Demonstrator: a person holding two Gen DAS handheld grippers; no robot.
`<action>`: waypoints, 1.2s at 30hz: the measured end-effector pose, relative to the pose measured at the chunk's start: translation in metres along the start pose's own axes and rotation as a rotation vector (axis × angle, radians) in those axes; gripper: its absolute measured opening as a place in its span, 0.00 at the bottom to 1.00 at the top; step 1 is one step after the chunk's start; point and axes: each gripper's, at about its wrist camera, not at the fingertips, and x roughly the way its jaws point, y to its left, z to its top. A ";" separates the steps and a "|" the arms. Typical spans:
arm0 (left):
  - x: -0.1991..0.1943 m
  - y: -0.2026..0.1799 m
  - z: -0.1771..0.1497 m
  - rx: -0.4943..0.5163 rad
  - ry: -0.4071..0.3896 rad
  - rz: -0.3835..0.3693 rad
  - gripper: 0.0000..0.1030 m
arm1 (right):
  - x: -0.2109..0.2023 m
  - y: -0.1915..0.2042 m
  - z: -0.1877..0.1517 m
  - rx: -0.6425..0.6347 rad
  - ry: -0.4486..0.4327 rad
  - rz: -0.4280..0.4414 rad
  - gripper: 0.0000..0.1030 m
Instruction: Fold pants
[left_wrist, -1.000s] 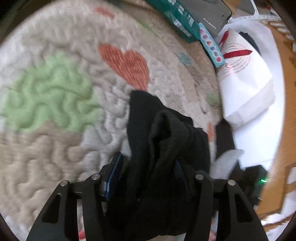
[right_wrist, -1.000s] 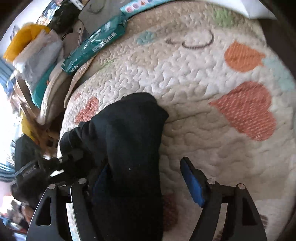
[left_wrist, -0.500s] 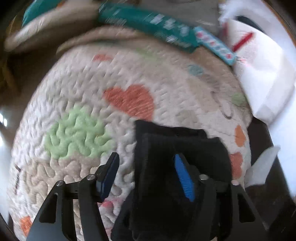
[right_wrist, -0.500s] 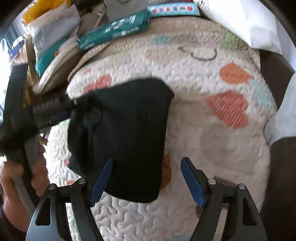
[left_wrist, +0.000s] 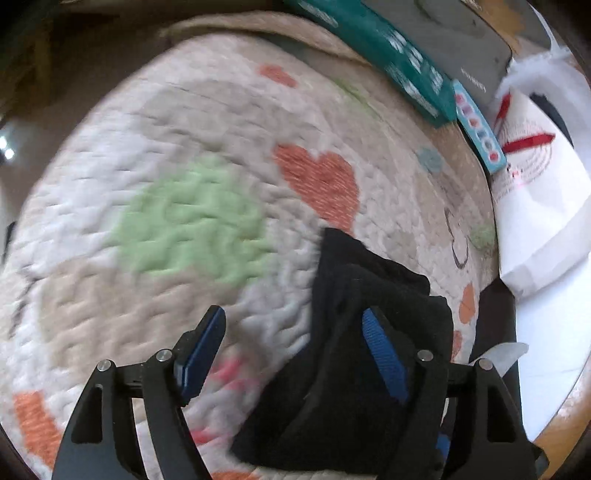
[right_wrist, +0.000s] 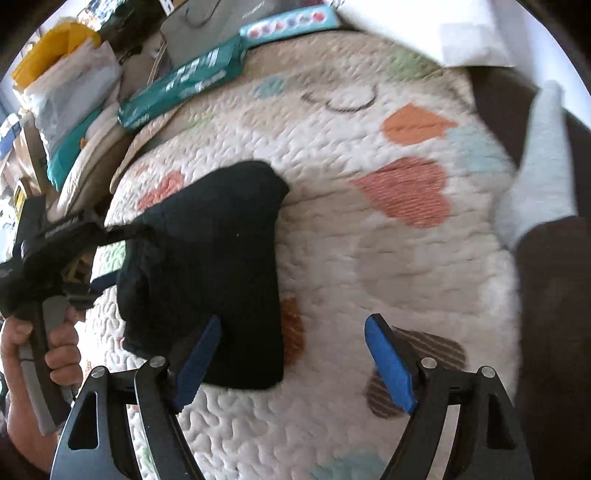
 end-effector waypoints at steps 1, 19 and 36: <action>-0.012 0.008 -0.004 -0.007 -0.012 0.010 0.74 | -0.010 -0.005 -0.006 0.015 -0.014 0.005 0.82; -0.207 -0.032 -0.234 0.385 -0.773 0.507 1.00 | -0.087 0.003 -0.122 -0.051 -0.208 -0.059 0.82; -0.196 -0.047 -0.304 0.601 -0.656 0.464 1.00 | -0.119 0.004 -0.135 -0.079 -0.350 -0.136 0.85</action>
